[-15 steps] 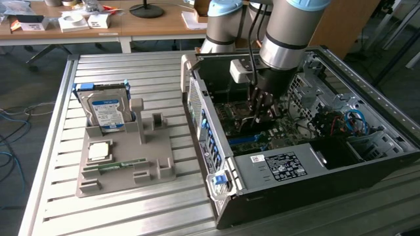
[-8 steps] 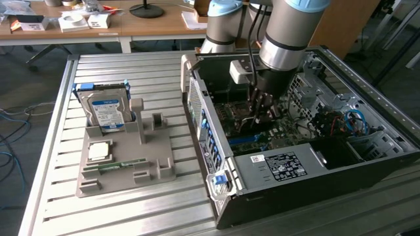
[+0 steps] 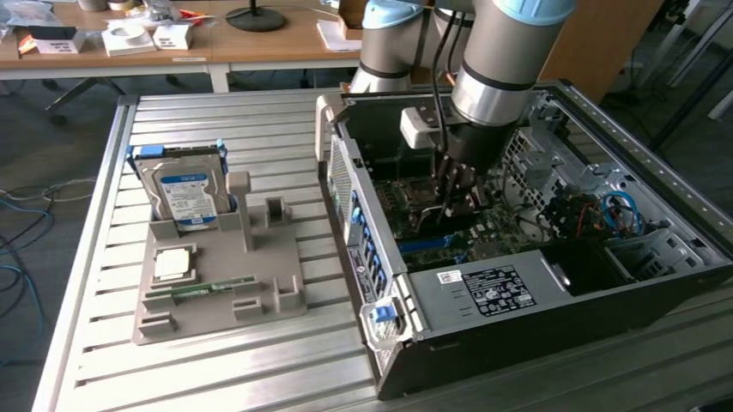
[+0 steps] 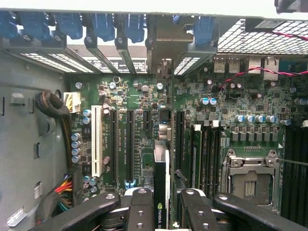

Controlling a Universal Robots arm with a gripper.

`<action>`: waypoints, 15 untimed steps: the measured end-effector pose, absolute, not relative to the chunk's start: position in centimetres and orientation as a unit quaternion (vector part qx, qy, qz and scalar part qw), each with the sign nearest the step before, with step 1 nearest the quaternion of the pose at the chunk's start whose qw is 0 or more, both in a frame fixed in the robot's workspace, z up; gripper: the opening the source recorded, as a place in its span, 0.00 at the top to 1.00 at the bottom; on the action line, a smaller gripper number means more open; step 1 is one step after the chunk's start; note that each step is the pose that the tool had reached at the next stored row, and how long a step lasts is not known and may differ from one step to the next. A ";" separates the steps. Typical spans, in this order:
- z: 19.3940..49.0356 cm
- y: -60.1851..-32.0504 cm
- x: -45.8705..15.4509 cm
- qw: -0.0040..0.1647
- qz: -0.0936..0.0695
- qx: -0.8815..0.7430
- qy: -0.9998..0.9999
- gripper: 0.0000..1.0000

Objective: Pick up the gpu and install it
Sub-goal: 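Insert the gpu into the slot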

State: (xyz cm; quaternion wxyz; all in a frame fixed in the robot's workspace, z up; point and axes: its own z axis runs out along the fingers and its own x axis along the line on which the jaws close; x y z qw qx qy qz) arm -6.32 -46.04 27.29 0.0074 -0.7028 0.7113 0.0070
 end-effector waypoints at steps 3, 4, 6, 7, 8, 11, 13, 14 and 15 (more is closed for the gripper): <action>27.1 -46.0 -6.3 0.007 0.007 -0.703 0.711 0.74; 27.1 -46.0 -6.4 0.007 0.007 -0.703 0.711 0.74; 27.0 -46.0 -6.4 0.007 0.007 -0.703 0.711 0.74; 26.9 -46.0 -6.4 0.007 0.007 -0.703 0.711 0.74; 26.9 -46.0 -6.4 0.007 0.007 -0.703 0.711 0.74; 26.9 -46.0 -6.4 0.007 0.007 -0.703 0.711 0.74; 26.9 -46.0 -6.4 0.007 0.007 -0.703 0.711 0.74; 26.9 -46.0 -6.4 0.007 0.007 -0.703 0.711 0.74; 26.9 -46.0 -6.4 0.007 0.007 -0.703 0.711 0.74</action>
